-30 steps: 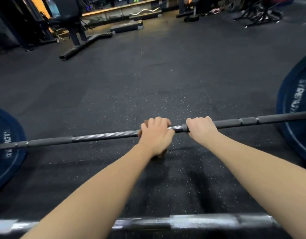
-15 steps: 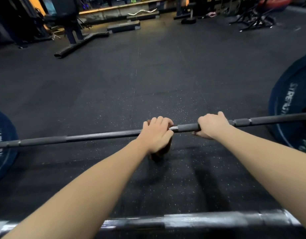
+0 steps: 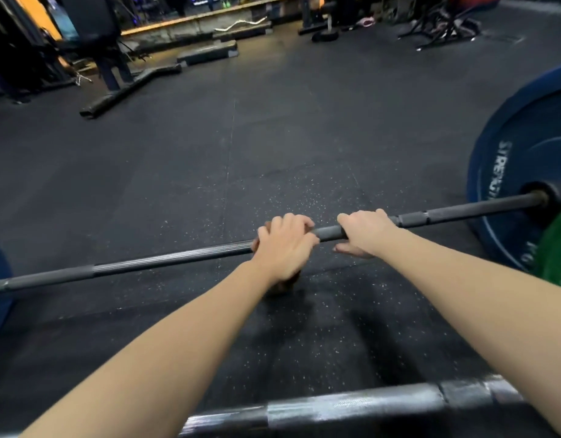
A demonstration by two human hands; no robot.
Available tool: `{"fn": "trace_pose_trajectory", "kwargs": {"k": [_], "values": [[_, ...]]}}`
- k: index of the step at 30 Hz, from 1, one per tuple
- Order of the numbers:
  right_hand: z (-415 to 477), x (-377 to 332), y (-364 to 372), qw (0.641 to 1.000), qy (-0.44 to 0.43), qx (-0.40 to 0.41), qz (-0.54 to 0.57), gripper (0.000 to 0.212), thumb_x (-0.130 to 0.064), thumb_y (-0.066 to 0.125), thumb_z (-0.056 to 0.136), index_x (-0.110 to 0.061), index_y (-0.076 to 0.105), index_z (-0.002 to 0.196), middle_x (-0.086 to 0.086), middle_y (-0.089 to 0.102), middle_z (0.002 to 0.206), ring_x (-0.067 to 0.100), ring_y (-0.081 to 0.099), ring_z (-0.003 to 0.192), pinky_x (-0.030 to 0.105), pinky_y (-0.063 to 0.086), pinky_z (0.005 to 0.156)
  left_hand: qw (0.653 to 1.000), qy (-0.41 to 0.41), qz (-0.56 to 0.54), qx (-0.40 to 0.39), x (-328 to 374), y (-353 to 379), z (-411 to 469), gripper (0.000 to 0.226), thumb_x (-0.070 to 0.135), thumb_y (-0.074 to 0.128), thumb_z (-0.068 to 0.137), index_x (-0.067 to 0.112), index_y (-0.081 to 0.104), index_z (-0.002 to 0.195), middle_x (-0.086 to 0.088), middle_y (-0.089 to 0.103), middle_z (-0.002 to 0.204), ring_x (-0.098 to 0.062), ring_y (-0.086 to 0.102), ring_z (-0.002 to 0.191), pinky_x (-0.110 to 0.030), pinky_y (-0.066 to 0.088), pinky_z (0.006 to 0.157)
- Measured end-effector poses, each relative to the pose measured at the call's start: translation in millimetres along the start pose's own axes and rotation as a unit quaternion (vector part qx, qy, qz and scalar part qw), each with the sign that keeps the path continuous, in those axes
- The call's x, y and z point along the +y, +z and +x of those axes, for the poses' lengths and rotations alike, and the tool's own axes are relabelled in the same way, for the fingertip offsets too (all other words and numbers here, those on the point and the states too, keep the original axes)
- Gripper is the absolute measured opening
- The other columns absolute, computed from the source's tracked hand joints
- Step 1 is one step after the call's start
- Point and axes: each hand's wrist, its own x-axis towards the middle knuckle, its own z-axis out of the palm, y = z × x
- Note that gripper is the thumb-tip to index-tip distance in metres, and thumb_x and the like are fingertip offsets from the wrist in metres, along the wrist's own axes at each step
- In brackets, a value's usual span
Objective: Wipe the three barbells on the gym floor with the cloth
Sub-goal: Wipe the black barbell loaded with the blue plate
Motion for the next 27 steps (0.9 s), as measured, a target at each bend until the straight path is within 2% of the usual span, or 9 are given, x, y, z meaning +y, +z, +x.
{"fn": "trace_pose_trajectory", "kwargs": {"k": [4,7,10,15,17,19,22,24,27], "values": [[4.4,0.9,-12.3,0.992,-0.010,-0.093,0.085,0.092,-0.085,0.069,0.064,-0.024,0.039,0.127,-0.005,0.058,0.124,0.026,0.057,0.118,0.048,0.039,0.094,0.998,-0.010,-0.061,-0.008,28.3,4.3,6.2,0.034,0.038,0.041,0.101,0.033,0.045,0.134,0.006,0.045,0.135,-0.020,0.034,0.125,-0.048,0.024,0.107],[12.7,-10.0,-15.1,0.978,-0.059,-0.076,0.185,0.119,-0.089,0.072,0.039,-0.037,0.033,0.139,-0.015,0.058,0.125,0.019,0.060,0.116,0.047,0.049,0.097,0.981,-0.043,-0.190,-0.020,27.0,-3.6,3.5,0.042,0.036,0.046,0.096,0.043,0.038,0.136,0.007,0.048,0.126,-0.021,0.035,0.119,-0.041,0.029,0.102],[16.6,-27.0,-13.6,0.964,-0.080,-0.045,0.251,0.105,-0.087,0.073,0.044,-0.038,0.041,0.131,-0.016,0.063,0.113,0.017,0.062,0.105,0.042,0.052,0.093,0.909,-0.086,-0.407,-0.023,15.0,-23.0,1.9,0.043,0.037,0.047,0.091,0.062,0.031,0.123,0.003,0.063,0.106,-0.032,0.053,0.118,-0.041,0.047,0.093],[12.9,-42.0,-16.0,0.979,-0.044,-0.017,0.199,0.065,-0.090,0.064,0.063,-0.040,0.046,0.100,-0.015,0.063,0.096,0.020,0.058,0.095,0.036,0.044,0.079,0.853,-0.068,-0.501,0.126,-11.3,-35.1,-10.5,0.029,0.022,0.044,0.097,0.038,0.038,0.122,-0.006,0.062,0.108,-0.020,0.065,0.100,-0.041,0.047,0.094],[8.9,-42.6,-10.6,0.982,-0.046,0.019,0.183,0.059,-0.092,0.057,0.068,-0.039,0.047,0.094,-0.014,0.065,0.094,0.022,0.061,0.095,0.035,0.043,0.077,0.899,-0.077,-0.396,0.170,-31.1,-23.4,-14.0,0.022,0.026,0.042,0.097,0.029,0.046,0.118,-0.003,0.055,0.115,-0.021,0.054,0.108,-0.040,0.042,0.097],[5.7,-43.1,-7.6,0.979,-0.047,0.048,0.193,0.057,-0.091,0.054,0.071,-0.039,0.051,0.094,-0.015,0.066,0.096,0.022,0.063,0.098,0.035,0.044,0.078,0.980,-0.071,-0.114,0.144,-62.9,-7.1,-23.0,0.041,0.043,0.026,0.097,0.023,0.055,0.119,0.000,0.055,0.122,-0.024,0.047,0.118,-0.044,0.034,0.106],[3.2,-48.4,-7.6,0.973,-0.030,0.086,0.210,0.047,-0.081,0.055,0.080,-0.038,0.057,0.099,-0.014,0.067,0.104,0.021,0.063,0.104,0.035,0.045,0.082,0.988,-0.030,0.123,0.090,-100.3,5.8,-45.2,0.062,0.053,0.012,0.099,0.023,0.049,0.139,0.003,0.053,0.133,-0.023,0.044,0.130,-0.052,0.018,0.122],[2.6,-54.9,-6.3,0.966,0.003,0.118,0.231,0.041,-0.070,0.057,0.085,-0.032,0.060,0.100,-0.010,0.068,0.106,0.023,0.064,0.106,0.035,0.046,0.084,0.988,-0.017,0.141,0.064,-102.8,3.2,-45.9,0.074,0.058,0.005,0.094,0.021,0.044,0.145,0.000,0.051,0.137,-0.027,0.044,0.130,-0.052,0.020,0.119],[0.2,-62.0,-8.2,0.962,0.015,0.126,0.243,0.035,-0.060,0.058,0.088,-0.028,0.065,0.101,-0.005,0.071,0.105,0.025,0.065,0.103,0.034,0.049,0.083,0.986,-0.041,0.160,0.018,-96.2,-6.2,-35.1,0.062,0.060,0.015,0.103,0.022,0.038,0.148,-0.002,0.045,0.140,-0.029,0.040,0.128,-0.049,0.024,0.114]]}}
